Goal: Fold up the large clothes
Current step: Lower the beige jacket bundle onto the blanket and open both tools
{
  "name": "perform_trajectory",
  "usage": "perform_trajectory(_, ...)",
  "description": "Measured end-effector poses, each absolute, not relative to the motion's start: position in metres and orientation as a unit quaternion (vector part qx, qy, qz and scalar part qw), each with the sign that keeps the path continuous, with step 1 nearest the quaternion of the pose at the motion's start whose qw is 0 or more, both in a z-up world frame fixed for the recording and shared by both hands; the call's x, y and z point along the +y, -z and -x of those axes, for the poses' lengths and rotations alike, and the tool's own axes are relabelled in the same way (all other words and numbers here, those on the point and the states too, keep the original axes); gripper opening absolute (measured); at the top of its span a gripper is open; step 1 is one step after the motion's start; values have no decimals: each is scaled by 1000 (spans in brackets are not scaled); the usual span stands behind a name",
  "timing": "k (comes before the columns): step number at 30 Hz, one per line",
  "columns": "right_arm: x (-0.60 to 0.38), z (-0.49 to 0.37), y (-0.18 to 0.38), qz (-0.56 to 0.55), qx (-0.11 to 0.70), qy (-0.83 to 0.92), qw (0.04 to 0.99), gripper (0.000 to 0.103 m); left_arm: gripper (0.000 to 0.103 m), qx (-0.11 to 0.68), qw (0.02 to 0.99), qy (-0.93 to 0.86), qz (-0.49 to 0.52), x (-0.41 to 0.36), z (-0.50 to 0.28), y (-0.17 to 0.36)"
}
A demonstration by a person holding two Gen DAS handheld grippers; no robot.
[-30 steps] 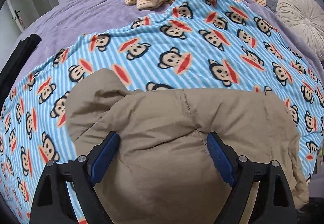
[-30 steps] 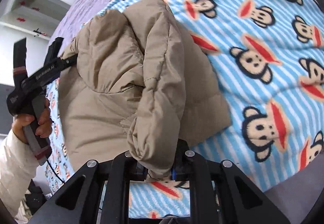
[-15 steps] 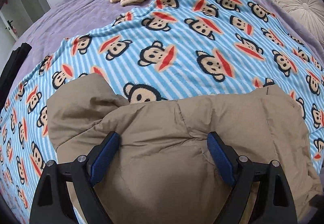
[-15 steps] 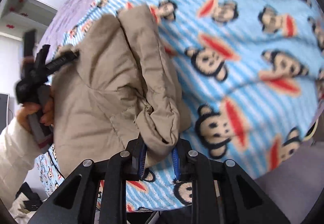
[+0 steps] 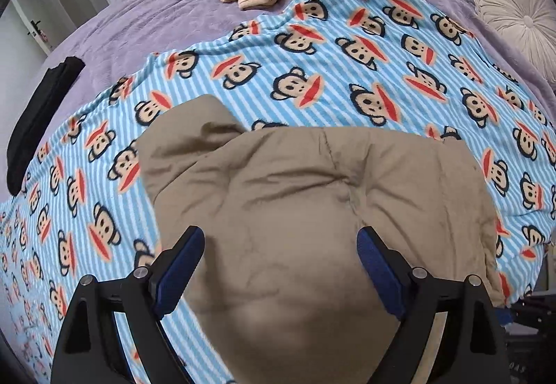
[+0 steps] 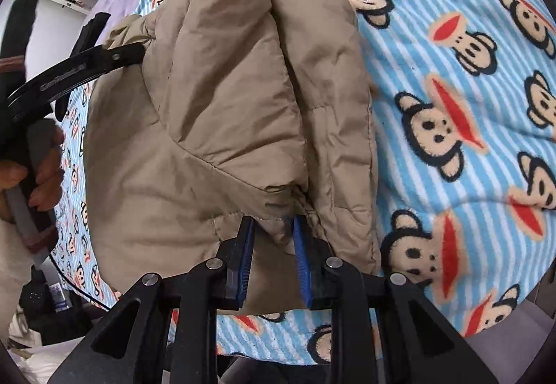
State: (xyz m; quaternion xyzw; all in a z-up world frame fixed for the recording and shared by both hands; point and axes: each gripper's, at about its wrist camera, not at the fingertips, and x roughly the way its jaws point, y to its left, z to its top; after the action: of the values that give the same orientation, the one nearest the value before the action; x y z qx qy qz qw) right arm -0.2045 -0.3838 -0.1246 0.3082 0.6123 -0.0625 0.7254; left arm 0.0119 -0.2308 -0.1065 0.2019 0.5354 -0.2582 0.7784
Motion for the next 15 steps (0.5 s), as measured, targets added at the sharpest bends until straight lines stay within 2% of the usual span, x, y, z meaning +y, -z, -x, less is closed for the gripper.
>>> perform_trajectory(5,-400,192,120,-313,614,42,724,26,90,560,780,216,-176,-194,14,94)
perform_trajectory(7,-412,187,114,-307,611,36,729,32,90,570,780,204,-158,-182,22,92)
perform_trajectory(9,-416,187,107,-303,606,30,735,57,92,575,782,189,-146,-173,30,90)
perform_trajectory(10,-416,186,104,-300,604,28,738,62,103,578,783,183,-141,-169,33,89)
perform_trajectory(15,-416,183,93,-279,607,23,744,63,103,587,782,170,-121,-155,45,88)
